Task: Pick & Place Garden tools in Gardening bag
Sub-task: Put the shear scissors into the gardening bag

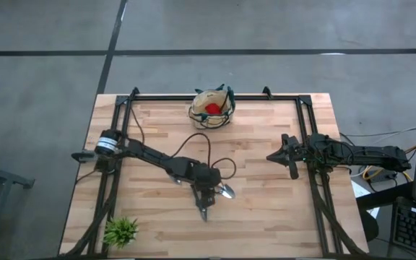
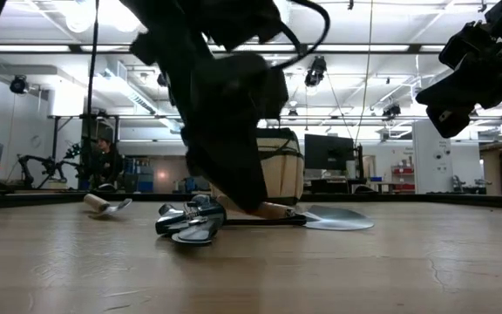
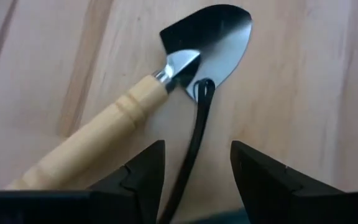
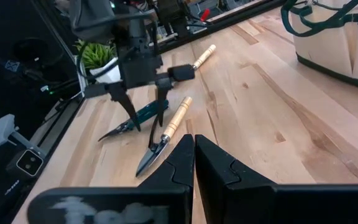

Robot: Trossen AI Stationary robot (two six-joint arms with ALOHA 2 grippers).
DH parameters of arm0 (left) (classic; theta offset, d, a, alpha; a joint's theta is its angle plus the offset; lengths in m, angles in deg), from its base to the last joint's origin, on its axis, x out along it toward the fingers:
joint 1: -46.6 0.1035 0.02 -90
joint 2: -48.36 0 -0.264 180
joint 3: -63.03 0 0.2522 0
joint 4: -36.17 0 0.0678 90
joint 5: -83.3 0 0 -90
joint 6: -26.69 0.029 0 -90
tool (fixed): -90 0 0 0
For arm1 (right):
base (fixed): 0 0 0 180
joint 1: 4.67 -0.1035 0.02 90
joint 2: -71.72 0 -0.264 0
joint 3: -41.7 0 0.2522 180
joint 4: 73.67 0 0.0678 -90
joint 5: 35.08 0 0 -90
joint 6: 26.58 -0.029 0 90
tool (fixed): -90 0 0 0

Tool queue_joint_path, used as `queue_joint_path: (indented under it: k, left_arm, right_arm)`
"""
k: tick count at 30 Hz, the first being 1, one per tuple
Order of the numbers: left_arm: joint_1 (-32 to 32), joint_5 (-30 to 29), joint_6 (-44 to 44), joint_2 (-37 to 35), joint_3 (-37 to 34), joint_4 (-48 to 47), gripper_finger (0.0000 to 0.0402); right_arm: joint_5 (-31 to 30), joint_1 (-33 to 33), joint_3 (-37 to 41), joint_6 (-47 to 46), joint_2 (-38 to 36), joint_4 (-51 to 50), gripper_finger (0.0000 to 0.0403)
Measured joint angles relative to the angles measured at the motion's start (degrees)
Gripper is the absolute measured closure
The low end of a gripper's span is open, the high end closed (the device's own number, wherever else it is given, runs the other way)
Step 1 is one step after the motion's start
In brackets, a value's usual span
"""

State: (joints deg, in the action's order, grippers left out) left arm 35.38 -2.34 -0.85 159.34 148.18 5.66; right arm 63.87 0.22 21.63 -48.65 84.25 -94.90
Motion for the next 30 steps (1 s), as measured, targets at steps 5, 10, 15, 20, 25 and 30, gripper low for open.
queue_joint_path:
  k: [5, 10, 15, 20, 25, 30]
  left_arm:
    - [-0.02, -1.87, 3.92, 1.92, 0.98, 1.28, 0.0224]
    - [-0.05, -2.55, 6.71, 3.33, 1.41, 4.01, 0.0233]
    - [-0.09, -3.17, 9.67, 5.04, 1.68, 6.25, 0.0242]
    - [-0.09, -3.17, 10.01, 5.89, 1.74, 6.31, 0.0256]
    - [-0.02, -3.22, 10.04, 6.63, 1.74, 6.25, 0.0294]
    - [0.19, -3.15, 8.17, 7.54, 1.67, 5.98, 0.0366]
  right_arm:
    - [0.00, -0.01, 0.00, 0.00, 0.05, -0.02, 0.0394]
    - [-0.03, 0.00, 0.00, 0.00, 0.07, 0.00, 0.0394]
    - [-0.02, 0.01, 0.00, 0.00, 0.35, -0.01, 0.0394]
    - [0.00, -0.01, 0.00, 0.00, 0.35, -0.09, 0.0394]
    - [0.00, -0.01, 0.00, 0.00, 0.35, -0.13, 0.0394]
    - [0.00, 0.01, 0.00, 0.00, 0.35, -0.13, 0.0394]
